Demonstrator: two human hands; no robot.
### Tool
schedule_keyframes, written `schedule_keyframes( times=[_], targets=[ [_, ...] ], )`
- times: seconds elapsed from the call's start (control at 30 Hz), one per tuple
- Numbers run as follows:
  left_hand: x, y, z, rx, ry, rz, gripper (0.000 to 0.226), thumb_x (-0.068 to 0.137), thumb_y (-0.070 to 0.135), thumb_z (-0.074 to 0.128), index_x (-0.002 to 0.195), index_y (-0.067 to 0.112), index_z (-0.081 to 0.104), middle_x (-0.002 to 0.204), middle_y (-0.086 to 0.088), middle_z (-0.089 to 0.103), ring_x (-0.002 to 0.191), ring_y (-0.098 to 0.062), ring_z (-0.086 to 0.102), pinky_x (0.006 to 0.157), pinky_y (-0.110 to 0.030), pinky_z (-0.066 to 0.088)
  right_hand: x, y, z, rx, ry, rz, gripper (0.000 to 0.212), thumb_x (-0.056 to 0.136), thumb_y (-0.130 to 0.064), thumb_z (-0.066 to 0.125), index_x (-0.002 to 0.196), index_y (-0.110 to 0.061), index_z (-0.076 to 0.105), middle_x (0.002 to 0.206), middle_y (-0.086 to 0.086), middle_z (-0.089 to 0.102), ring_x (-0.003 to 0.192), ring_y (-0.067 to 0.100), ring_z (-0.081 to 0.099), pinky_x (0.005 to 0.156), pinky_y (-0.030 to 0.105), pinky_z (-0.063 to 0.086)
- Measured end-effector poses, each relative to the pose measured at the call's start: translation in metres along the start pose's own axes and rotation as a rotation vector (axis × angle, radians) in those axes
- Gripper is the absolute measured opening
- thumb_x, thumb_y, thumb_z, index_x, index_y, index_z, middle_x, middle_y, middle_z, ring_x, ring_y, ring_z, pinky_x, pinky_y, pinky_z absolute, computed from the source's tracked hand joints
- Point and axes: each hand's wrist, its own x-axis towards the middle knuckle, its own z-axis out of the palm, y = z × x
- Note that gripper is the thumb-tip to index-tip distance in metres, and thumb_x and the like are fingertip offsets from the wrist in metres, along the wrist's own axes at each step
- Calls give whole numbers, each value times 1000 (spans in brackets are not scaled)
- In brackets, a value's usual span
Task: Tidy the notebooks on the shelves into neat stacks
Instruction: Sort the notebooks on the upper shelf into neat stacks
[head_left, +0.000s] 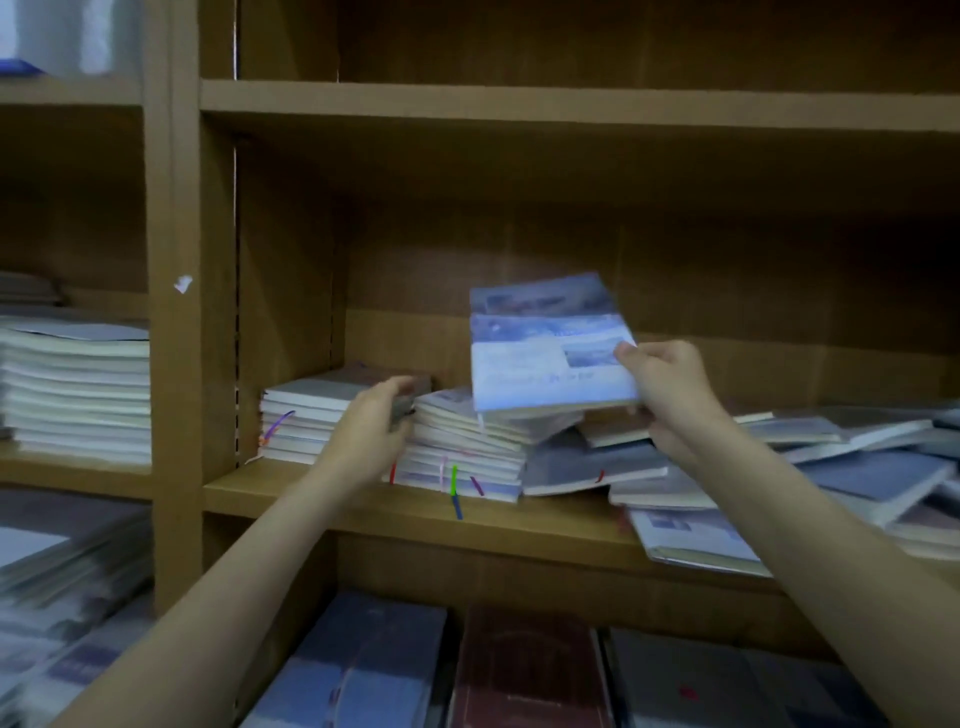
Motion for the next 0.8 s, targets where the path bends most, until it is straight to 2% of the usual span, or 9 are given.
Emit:
schedule_keyframes(
  times=[0.07,0.13,0.2,0.27,0.37,0.43,0.57,0.7,0.8],
  targets=[
    [2,-5,1,97,21,7,50,86,8,54,135,14,43,129,-9,55,123,-29,46,104,-41,35,8,-1,19,56,11,107,13,96,-13,50,87,-4,53,87,13,53,65,23,50,36,20,39],
    [2,-9,1,218,-16,-26,54,87,13,53,138,15,35,133,-3,52,128,-26,38,109,-38,22,8,-6,32,1,-78,161,10,95,-9,51,100,0,47,96,15,53,71,26,55,44,24,48],
    [2,-11,2,288,-88,-30,57,89,17,52,141,16,29,138,1,47,134,-22,29,114,-37,8,6,-3,36,-289,-197,176,54,91,-19,59,134,1,31,133,20,42,110,37,53,82,39,52],
    [5,-9,2,338,-135,-7,59,88,19,51,142,17,28,139,0,46,137,-19,24,115,-40,0,-6,2,35,-579,-333,130,80,88,-34,63,148,-11,16,153,17,15,133,35,35,97,39,40],
    [14,-3,5,482,-235,2,63,87,27,51,143,16,26,142,-5,41,141,-18,16,114,-45,-8,-23,15,39,-725,-553,44,82,83,-47,64,146,-11,26,154,9,20,139,26,26,105,35,35],
    [18,1,7,535,-296,-27,65,87,33,50,145,16,25,143,-8,39,142,-19,14,113,-47,-10,-27,20,45,-777,-528,0,87,84,-50,61,147,-6,22,156,11,16,144,25,14,111,37,27],
    [17,3,9,519,-271,-32,61,85,33,54,139,12,36,135,-9,45,139,-22,16,113,-47,-9,-24,21,45,-839,-463,73,89,86,-52,57,149,-7,15,156,19,-6,145,29,7,107,36,28],
    [9,1,11,448,-179,11,43,83,26,58,123,13,49,129,-9,50,133,-24,23,114,-43,-2,-16,24,33,-812,-445,50,81,79,-53,65,144,-18,32,152,10,26,140,26,24,106,37,30],
    [2,-1,15,435,-117,59,44,85,23,57,127,13,49,131,-9,50,131,-25,27,113,-39,1,-13,21,27,-763,-435,36,72,77,-45,71,138,-19,42,147,5,36,133,24,37,104,35,35]
  ],
)
